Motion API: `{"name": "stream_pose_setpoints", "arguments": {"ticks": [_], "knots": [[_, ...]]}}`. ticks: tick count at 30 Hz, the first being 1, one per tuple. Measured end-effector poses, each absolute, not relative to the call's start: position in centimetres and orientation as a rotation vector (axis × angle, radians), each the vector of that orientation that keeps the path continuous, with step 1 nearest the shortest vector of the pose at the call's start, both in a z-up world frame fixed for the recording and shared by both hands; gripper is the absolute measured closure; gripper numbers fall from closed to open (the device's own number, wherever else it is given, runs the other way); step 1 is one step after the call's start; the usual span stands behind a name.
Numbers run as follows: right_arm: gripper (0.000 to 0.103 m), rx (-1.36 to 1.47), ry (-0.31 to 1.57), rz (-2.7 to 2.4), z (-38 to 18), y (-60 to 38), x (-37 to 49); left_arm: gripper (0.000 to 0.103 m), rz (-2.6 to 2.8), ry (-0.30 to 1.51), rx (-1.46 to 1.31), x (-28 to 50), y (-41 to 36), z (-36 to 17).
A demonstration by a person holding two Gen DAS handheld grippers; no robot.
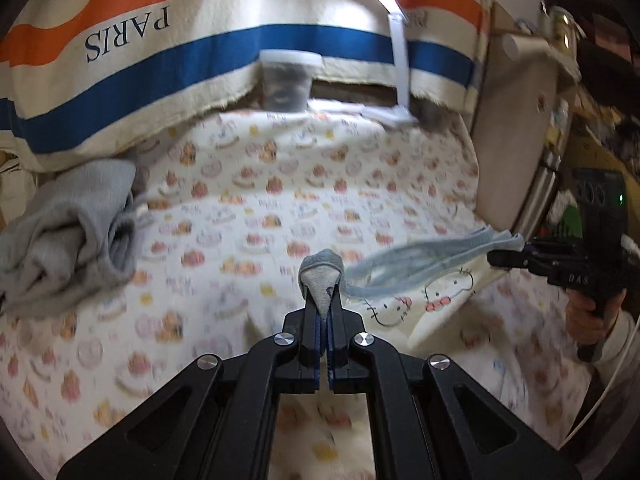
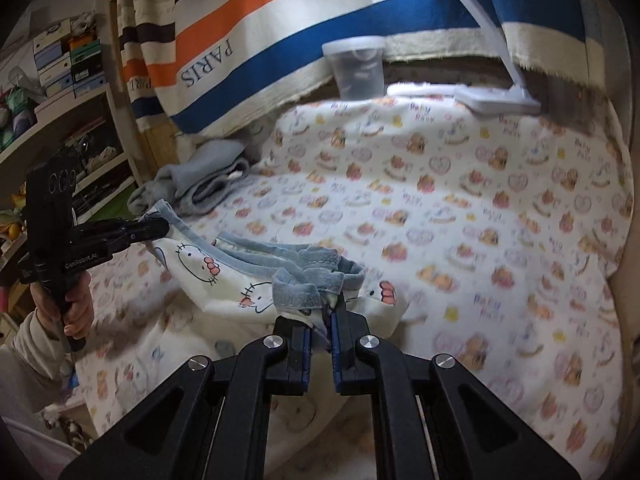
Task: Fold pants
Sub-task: 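Lift the waistband with both tools and carry it over toward the cuffs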
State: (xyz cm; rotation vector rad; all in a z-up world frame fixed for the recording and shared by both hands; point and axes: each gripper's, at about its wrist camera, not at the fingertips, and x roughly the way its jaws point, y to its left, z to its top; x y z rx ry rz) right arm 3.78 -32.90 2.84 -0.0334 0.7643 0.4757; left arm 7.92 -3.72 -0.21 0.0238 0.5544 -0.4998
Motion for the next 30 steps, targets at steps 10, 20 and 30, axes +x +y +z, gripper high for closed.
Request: {"name": "stream_pose_setpoints", "arguments": {"ticks": [10,20,30], "knots": [[0.095,0.017,0.760,0.496,2.6,-33.5,-0.5,0.102,-0.518,0.547,-0.021,2.9,-2.9,-0.8],[0.095,-0.033,0.725,0.526,3.2,-33.0,-5.6,0.102,-0.541,0.573,-0.049,-0.6,-1.7,-2.3],[0.095,-0.077,0.832,0.512,0.0,-34.1,-7.3,0.101,-0.580,0.715,0.015,-1.7,-1.6,-6.0]]}}
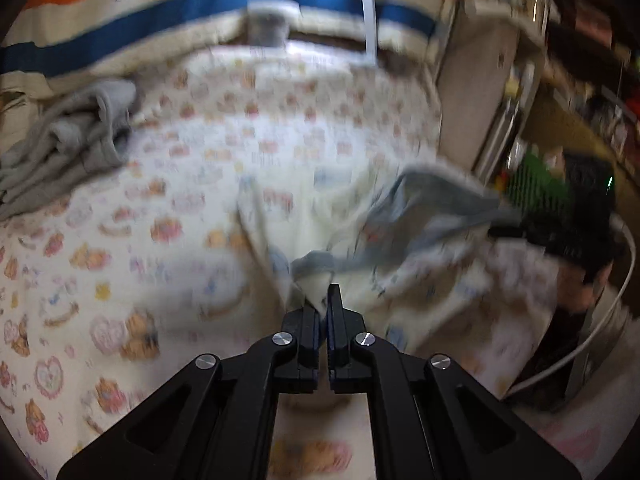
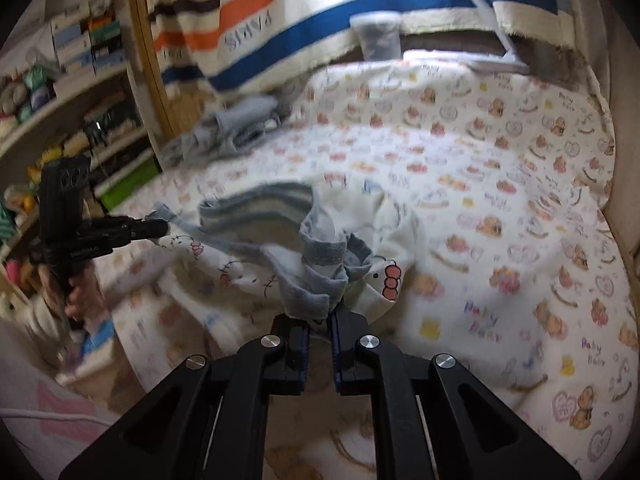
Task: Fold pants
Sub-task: 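Lift the waistband with both tools and carry it over toward the cuffs, then open both tools on the folded pants, then pinch and smooth the folded edge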
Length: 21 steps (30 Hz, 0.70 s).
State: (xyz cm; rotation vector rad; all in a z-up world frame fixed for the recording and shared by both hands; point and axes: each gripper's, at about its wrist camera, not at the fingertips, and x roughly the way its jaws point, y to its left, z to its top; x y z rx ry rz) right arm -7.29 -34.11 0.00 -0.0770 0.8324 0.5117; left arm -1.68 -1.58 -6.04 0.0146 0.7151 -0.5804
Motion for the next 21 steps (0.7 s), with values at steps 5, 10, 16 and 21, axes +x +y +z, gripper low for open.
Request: {"name": "stream_pose_setpoints", "arguments": {"ticks": [5,10,16,21], "knots": [[0.067,-0.060,0.878,0.518,-1.2,-34.9,-8.0,0.090,-0.608,0.697,-0.031,-3.3,-0.3,-5.9],[0.050,-0.065,0.815,0.490,0.4,-35.2,-8.7,0.069,-0.648,0.628,-0.032,-4.6,-0.8,-3.9],[0.049,-0.106,0.724,0.532,3.2,-33.7,-10.1,0.051,-0.633,0.516,0.045,-5.6,-2.4,-1.3],[0.054,-0.114,0.696,0.414,3.5,-32.0,-9.2,0.051,-0.512,0.581,0.073,-2.7,-4.8,-2.0]]}}
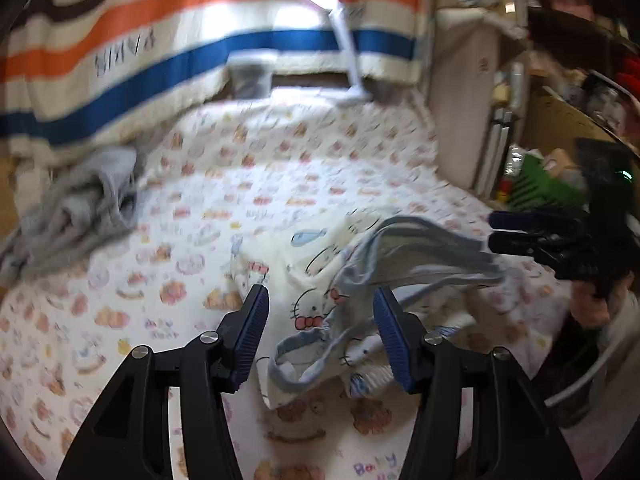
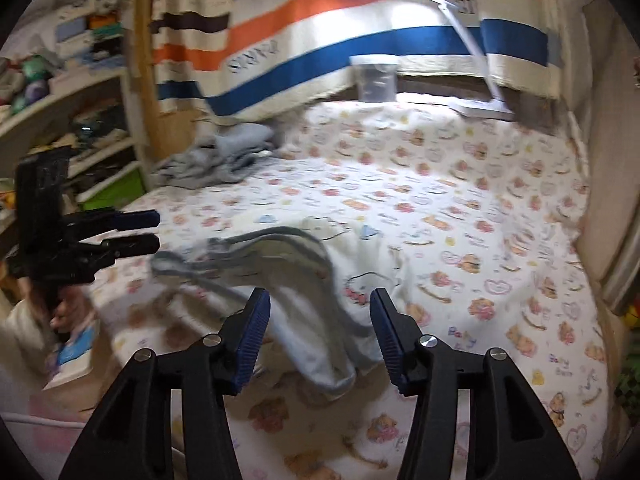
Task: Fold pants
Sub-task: 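Open both tools on the folded pants, then pinch and smooth the folded edge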
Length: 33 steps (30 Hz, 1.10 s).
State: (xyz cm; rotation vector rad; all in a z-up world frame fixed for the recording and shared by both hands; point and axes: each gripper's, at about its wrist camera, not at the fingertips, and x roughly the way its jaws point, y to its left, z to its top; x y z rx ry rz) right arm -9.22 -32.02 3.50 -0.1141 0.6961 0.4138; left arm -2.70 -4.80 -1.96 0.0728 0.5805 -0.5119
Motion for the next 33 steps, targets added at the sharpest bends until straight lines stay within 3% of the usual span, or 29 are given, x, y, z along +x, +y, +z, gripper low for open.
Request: {"name": "stream_pose_setpoints", "arguments": {"ticks": [3,8,26,27,28,30,31,32,33], "knots": [[0.068,-0.106,0.783,0.334,2.2,-32.0,-8.1,0.060,-0.471,0.665,0.035,-0.7,-4.4,-3.5],[0.069,-0.019,0.857,0.348,0.4,-33.4,-8.1,0.080,-0.482,0.727,-0.037,-0.2,-3.5,-5.2],[0.069,-0.111,0.946,0.240,-2.1,-32.6,-9.6,0.079,-0.514,0.733,-0.002,-0.5,-4.5,-6.1],[0.069,-0.107,0.957,0.242,-2.2,-32.6,-9.8,0.081,-0.514,0.736,0.009,-0.6,-4.7,-6.2],[0.069,-0.103,0.961,0.240,-2.4,-32.5,-9.9,0.093,-0.514,0.737,0.020,-0.8,-4.8,-6.3],[0.069,-0.090,0.960,0.234,-2.5,-32.4,-9.9,0.097,-0.517,0.741,0.028,-1.0,-5.0,-6.2],[0.071,-0.081,0.952,0.231,-2.5,-32.5,-9.9,0.097,-0.514,0.737,0.024,-1.2,-4.9,-6.2],[0.091,-0.077,0.945,0.235,-2.5,-32.4,-9.9,0.098,-0.511,0.733,0.021,-1.4,-4.8,-6.0],[0.100,-0.077,0.946,0.236,-2.5,-32.4,-9.8,0.098,-0.508,0.728,0.019,-1.7,-4.7,-5.8]]}}
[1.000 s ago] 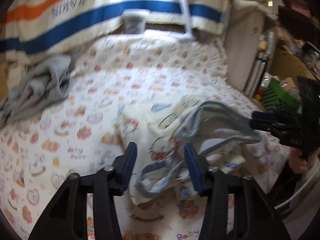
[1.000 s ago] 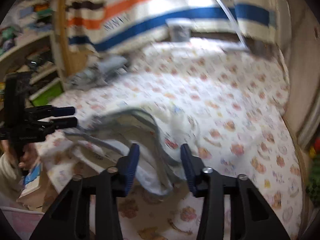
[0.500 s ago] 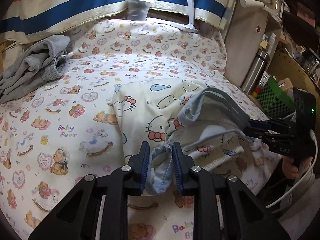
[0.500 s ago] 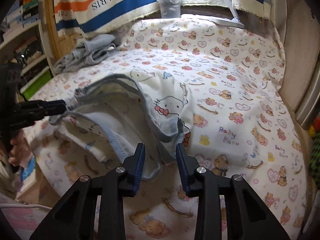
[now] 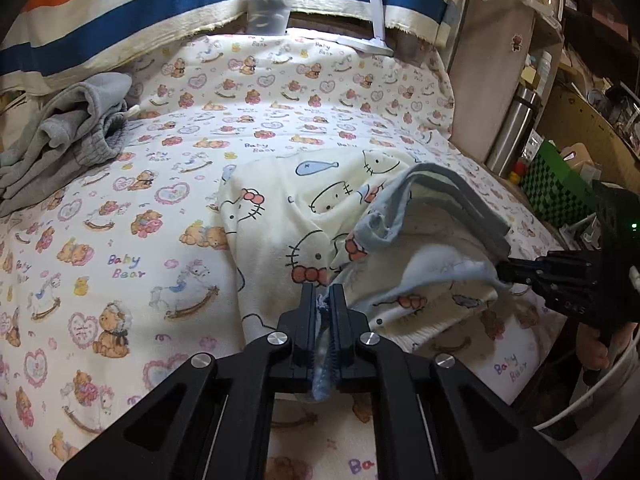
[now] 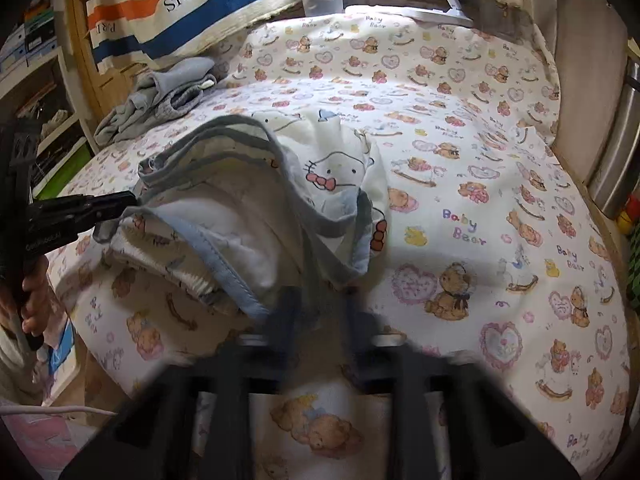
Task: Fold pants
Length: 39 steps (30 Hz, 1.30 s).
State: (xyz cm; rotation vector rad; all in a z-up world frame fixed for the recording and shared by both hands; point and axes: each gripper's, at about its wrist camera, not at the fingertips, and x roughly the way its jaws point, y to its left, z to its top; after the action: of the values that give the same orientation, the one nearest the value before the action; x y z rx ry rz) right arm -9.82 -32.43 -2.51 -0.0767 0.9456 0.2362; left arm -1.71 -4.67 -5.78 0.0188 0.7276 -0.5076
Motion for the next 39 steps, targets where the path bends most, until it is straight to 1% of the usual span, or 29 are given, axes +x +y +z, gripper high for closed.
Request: {"name": "stream_pose_setpoints", "arguments": {"ticks": [6,11,21,22,23,24,25,26,32,35,36,37,39], "knots": [[0.100,-0.140,0.892,0.229,-1.0,-32.6,-11.3,0.099,-0.479,0.678,0.027,-3.6,-3.4,-4.4],[0.100,-0.106,0.893,0.232,0.2,-34.0,-12.1,0.099,-0.469,0.676,0.021,-4.4,-2.4,-4.1],[0.100,-0.113,0.959,0.226,-2.0,-34.2,-11.9,0.099,-0.472,0.726,0.016,-5.5,-1.9,-5.7],[0.100,-0.109,0.955,0.230,-1.9,-34.2,-11.9,0.097,-0.474,0.719,0.025,-5.7,-2.0,-5.6],[0.100,-0.113,0.948,0.233,-1.8,-34.1,-11.9,0.092,-0.476,0.704,0.039,-5.9,-2.1,-5.5],[0.100,-0.123,0.939,0.242,-1.7,-33.9,-11.9,0.076,-0.475,0.692,0.055,-5.9,-2.4,-5.3],[0.100,-0.130,0.934,0.254,-1.6,-33.6,-11.9,0.065,-0.473,0.678,0.064,-5.9,-2.7,-5.1],[0.100,-0.137,0.930,0.271,-1.6,-33.1,-11.7,0.065,-0.477,0.664,0.071,-5.8,-3.0,-4.9],[0.100,-0.192,0.944,0.296,-2.4,-31.2,-10.6,0.065,-0.496,0.674,0.150,-4.6,-5.7,-5.2],[0.100,-0.199,0.953,0.278,-2.7,-31.4,-10.3,0.065,-0.481,0.706,0.133,-3.7,-5.6,-5.6],[0.098,-0.195,0.957,0.277,-2.7,-31.5,-10.3,0.068,-0.485,0.714,0.119,-3.5,-5.4,-5.7],[0.096,-0.190,0.963,0.274,-2.7,-31.7,-10.2,0.076,-0.488,0.720,0.112,-3.5,-5.4,-5.8],[0.082,-0.177,0.970,0.265,-2.8,-32.1,-10.2,0.087,-0.493,0.734,0.120,-3.5,-5.4,-5.9]]}}
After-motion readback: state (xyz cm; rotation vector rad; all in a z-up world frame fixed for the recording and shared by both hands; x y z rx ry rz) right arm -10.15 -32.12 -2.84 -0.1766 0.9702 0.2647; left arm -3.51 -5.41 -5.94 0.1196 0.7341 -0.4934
